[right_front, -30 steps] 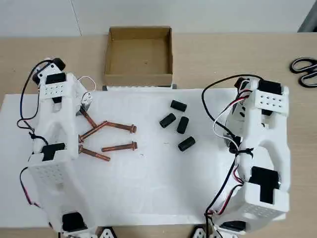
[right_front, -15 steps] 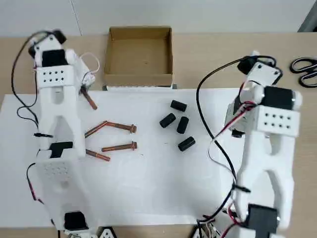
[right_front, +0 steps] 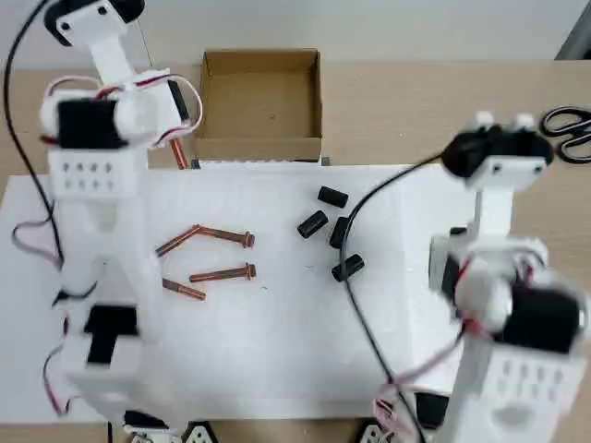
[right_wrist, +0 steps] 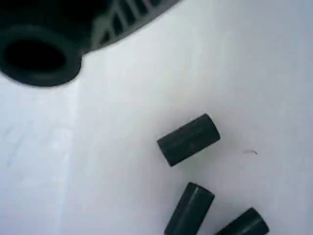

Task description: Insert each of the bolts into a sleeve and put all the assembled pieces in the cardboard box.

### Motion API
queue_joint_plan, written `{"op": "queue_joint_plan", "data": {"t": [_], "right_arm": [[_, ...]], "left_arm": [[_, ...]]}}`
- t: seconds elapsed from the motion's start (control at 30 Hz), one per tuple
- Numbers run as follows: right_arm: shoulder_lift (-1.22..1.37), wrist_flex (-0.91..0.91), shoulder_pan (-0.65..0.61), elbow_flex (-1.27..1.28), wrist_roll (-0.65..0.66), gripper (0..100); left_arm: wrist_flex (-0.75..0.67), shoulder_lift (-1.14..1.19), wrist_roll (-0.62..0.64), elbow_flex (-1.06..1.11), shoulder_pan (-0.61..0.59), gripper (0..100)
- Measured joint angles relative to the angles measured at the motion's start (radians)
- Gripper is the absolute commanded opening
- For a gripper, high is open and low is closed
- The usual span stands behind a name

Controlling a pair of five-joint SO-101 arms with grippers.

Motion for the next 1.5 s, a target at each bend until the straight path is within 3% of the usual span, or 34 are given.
{"op": "queue_joint_plan", "data": {"t": [0.4,0.67,0.83,1.07,1.27,1.5], "right_arm": [[-0.371,-0.063,-0.002,0.215,0.009,0.3],[-0.612,-0.164,-0.011,0.462,-0.020,0.3],[-0.767,-0.181,-0.144,0.620,-0.034,0.3],[-0.899,-0.339,-0.330,0.838,-0.187,0.3],[-0.925,-0.523,-0.505,0.980,-0.226,0.3],[-0.925,-0.600,-0.727,1.034,-0.226,0.3]], "left_arm": [[-0.029,-0.609,-0.086,0.565,0.041,1],[-0.259,-1.020,-0.086,1.016,0.041,1],[-0.463,-1.306,-0.064,1.361,0.041,1],[-0.634,-1.691,0.005,1.740,0.055,1],[-0.695,-1.930,0.057,1.939,0.169,1],[-0.830,-1.936,0.115,2.015,0.296,1]]}}
